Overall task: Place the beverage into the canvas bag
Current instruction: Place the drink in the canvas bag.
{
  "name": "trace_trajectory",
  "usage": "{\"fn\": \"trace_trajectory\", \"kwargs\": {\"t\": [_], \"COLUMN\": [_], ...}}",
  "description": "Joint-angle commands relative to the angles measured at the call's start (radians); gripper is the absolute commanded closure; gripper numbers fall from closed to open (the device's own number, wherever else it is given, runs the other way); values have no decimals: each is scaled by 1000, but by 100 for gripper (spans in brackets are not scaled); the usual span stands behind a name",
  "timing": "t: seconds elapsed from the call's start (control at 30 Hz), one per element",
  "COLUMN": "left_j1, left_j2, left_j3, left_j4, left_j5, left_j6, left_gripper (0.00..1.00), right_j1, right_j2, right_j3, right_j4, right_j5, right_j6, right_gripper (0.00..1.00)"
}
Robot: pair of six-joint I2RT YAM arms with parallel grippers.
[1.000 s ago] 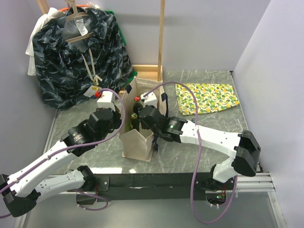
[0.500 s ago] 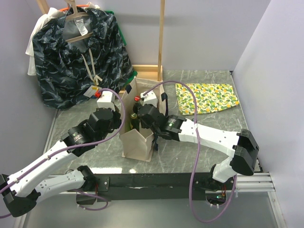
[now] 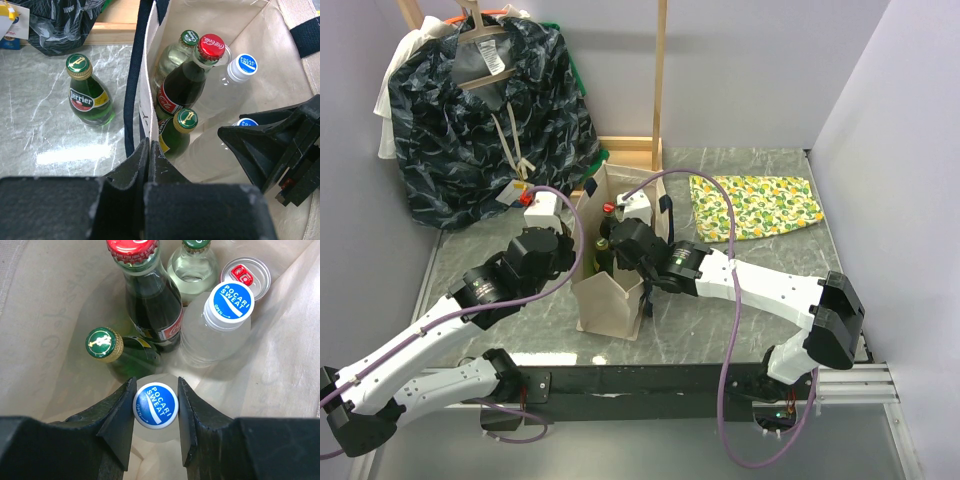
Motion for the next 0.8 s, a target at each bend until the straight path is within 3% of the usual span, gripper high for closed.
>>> {"fn": "trace_trajectory", "kwargs": {"t": [0.0,0.13,0.27,0.33,0.47,0.77], "left_j1": [2,2,2,2,2,2], "left_j2": [-6,-9,-9,-9,-9,-11], "left_j3": [8,8,9,9,8,6], "left_j4": [26,25,25,23,22,22], "left_j5": [-22,-23,-23,-25,-25,-25], "left_j6": [16,14,12,12,12,12], "left_gripper": [99,99,99,99,99,99], "right_j1": [-8,-10,-8,-8,-10,-10], "right_j2": [-16,-22,-20,-20,-26,-60], "right_j3": [4,-2,-2,0,-2,-7], "right_j4": [-39,-34,-33,-34,-36,-23], "right_j5": [12,11,6,5,8,20], "right_j6": [27,25,22,24,24,24], "right_gripper": [73,56,51,44,39,37]}}
